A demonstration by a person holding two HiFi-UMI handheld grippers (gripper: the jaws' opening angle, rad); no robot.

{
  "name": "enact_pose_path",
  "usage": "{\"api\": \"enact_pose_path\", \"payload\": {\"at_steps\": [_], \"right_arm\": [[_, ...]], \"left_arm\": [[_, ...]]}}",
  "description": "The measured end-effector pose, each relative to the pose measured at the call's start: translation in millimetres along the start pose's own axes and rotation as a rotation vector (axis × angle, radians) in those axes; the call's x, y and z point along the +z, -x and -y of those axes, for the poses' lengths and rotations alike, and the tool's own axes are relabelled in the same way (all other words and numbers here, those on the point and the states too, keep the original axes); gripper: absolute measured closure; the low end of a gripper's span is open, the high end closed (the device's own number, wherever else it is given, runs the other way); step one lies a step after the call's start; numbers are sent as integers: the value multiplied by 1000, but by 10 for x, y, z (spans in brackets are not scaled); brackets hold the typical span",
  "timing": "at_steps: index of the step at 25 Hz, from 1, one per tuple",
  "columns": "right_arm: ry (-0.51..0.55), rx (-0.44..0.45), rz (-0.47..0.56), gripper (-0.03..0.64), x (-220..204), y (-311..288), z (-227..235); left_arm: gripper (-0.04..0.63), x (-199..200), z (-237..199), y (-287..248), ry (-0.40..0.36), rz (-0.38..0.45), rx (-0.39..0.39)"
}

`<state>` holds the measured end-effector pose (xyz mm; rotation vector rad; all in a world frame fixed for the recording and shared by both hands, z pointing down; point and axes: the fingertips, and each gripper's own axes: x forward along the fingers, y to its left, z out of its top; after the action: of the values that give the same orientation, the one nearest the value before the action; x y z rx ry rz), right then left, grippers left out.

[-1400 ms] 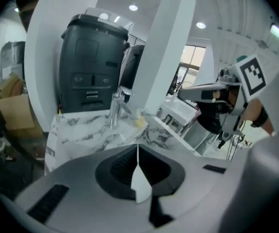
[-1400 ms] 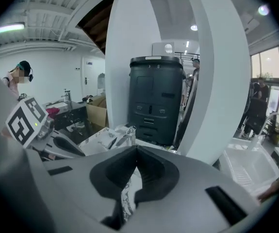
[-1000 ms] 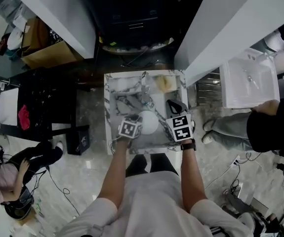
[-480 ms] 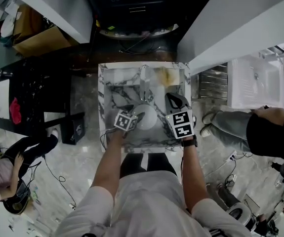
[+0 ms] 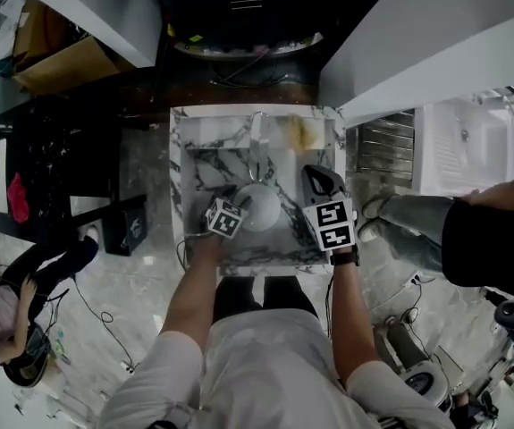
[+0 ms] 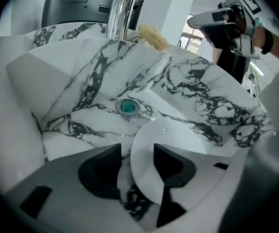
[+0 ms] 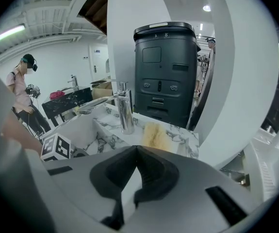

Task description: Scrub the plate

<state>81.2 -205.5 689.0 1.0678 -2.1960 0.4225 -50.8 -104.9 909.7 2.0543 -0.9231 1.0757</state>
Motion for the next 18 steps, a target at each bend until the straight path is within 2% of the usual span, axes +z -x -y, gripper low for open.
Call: {"api": "enact_pose_path", "payload": {"at_steps": [1,3,6,8,10,14,18], "right_arm": [[2,1,3,615,-10,-16,-7],[7,5,8,615,-35,-44,-27],[5,11,-3,615,-13,-34,-65],[5,13,-2,615,-1,-31,-65],[10,11,0,615,-28,-42,-42],[-6,16,-3,615,-20,-19,-35],[-19,13,6,615,18,-22,13]], "left_arm": [[410,-8,-42,-11,9,-7,28],[440,-14,-110,-24,50,-18,55],[486,-29,-188,12,128,-51,34],[502,-35,-246,94,142,-83,16],[517,-39,-221,161,185,-85,-38],[554,68,-4,317,320,-3,-224],[569,225,120,486,322,45,-320]]}}
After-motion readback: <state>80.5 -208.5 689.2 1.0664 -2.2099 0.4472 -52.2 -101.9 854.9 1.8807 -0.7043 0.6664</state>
